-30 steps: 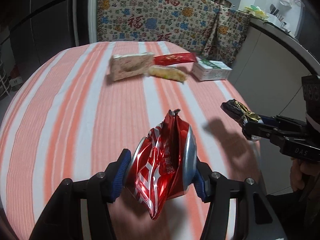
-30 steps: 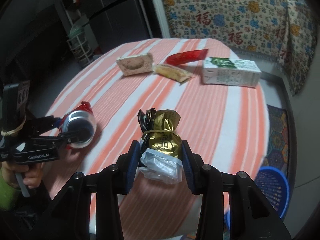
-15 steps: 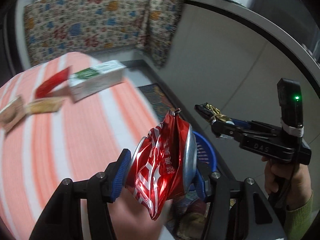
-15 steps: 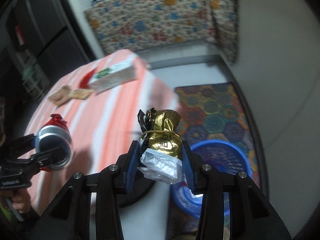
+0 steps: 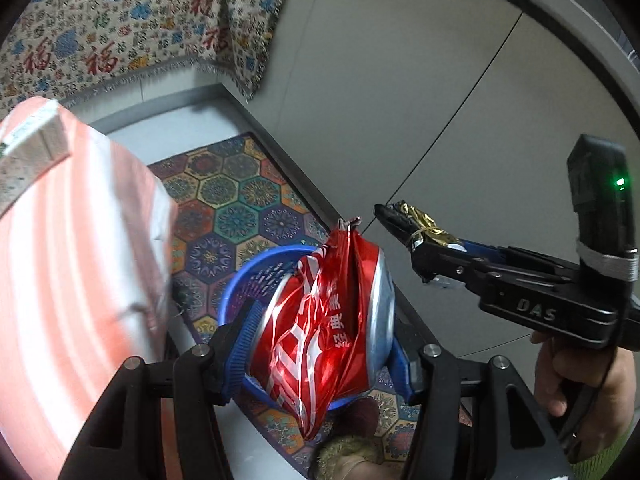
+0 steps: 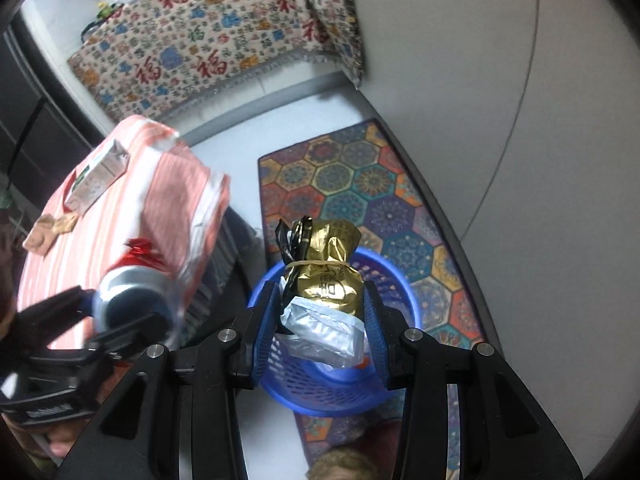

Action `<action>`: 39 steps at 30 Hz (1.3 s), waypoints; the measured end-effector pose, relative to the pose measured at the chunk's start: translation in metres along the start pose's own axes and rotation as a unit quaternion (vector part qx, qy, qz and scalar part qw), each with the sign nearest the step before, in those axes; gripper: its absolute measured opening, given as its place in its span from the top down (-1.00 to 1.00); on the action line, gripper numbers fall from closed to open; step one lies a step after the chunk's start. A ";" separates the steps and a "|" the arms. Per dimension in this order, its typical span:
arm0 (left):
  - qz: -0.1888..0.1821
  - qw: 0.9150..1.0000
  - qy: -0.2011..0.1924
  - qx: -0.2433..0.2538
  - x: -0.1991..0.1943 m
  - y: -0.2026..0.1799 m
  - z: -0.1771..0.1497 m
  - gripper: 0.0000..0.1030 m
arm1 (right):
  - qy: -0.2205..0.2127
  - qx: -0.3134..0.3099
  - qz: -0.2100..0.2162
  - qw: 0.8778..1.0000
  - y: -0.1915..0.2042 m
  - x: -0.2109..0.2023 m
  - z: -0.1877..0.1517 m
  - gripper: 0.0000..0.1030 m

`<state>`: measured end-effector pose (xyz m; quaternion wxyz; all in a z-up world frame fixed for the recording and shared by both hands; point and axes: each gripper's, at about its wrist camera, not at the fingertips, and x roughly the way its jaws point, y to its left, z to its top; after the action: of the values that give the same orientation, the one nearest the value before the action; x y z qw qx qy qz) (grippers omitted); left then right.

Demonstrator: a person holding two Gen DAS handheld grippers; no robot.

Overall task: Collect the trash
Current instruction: 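Carry the cola can and gold candy to the blue basket and release both, then return to the table and grasp the floral tissue box with the left tool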

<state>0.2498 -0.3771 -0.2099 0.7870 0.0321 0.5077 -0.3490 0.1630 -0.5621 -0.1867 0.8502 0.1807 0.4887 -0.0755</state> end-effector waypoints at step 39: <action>0.199 0.976 -0.072 -0.059 -0.175 0.157 -0.129 -0.35 | -0.044 -0.234 0.116 0.964 0.236 0.007 -0.052 -0.57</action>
<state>0.1990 -0.1163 -0.1758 0.8758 0.0608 0.4525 -0.1567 0.1969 -0.3244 -0.1616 0.8923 0.0288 0.4307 0.1322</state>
